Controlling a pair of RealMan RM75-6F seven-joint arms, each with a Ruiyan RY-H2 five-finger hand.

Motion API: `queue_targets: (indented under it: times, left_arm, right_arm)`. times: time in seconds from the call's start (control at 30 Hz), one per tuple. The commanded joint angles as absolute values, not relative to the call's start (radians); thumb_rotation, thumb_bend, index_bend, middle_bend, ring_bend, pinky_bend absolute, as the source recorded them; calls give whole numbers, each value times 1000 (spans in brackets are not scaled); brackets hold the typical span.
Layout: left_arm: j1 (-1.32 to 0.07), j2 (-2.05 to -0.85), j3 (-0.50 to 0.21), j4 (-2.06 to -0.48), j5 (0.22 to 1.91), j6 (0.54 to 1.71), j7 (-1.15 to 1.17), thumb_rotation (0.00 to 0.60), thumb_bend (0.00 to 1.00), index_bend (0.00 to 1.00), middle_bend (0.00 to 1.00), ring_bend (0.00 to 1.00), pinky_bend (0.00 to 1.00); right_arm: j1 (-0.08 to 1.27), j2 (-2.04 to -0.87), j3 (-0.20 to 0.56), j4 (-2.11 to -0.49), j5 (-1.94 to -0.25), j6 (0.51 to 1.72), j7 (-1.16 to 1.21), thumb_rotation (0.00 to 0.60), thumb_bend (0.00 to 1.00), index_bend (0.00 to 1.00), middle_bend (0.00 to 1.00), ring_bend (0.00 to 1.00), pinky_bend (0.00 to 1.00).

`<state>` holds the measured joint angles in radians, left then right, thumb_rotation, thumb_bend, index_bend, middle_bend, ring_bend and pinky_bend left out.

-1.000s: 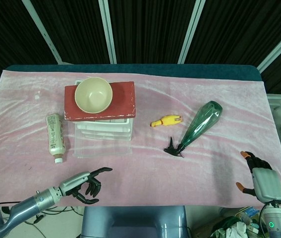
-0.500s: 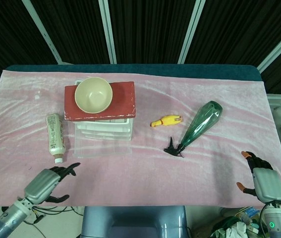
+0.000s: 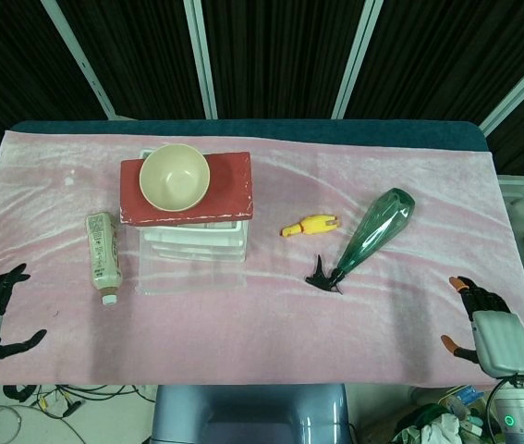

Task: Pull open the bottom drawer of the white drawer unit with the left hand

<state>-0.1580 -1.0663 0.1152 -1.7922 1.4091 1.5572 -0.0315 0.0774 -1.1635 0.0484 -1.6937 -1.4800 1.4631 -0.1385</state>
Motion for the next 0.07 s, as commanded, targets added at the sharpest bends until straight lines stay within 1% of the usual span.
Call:
queue_targets:
  times: [0.03,0.07]
  left_arm:
    - [-151,-1054,99,-1779,1409,1534,-57,600,153,14,189,92,181]
    - [-151,-1051,97,-1778,1408,1526,-62,600,154,14,189,91,179]
  right_arm:
    - [73,-1176,45,-1671,-1502,1479,-128,600,89,160,122,187,203]
    - [74,-1177,45,-1669,-1503,1479,-129,600,88,160,122,187,203]
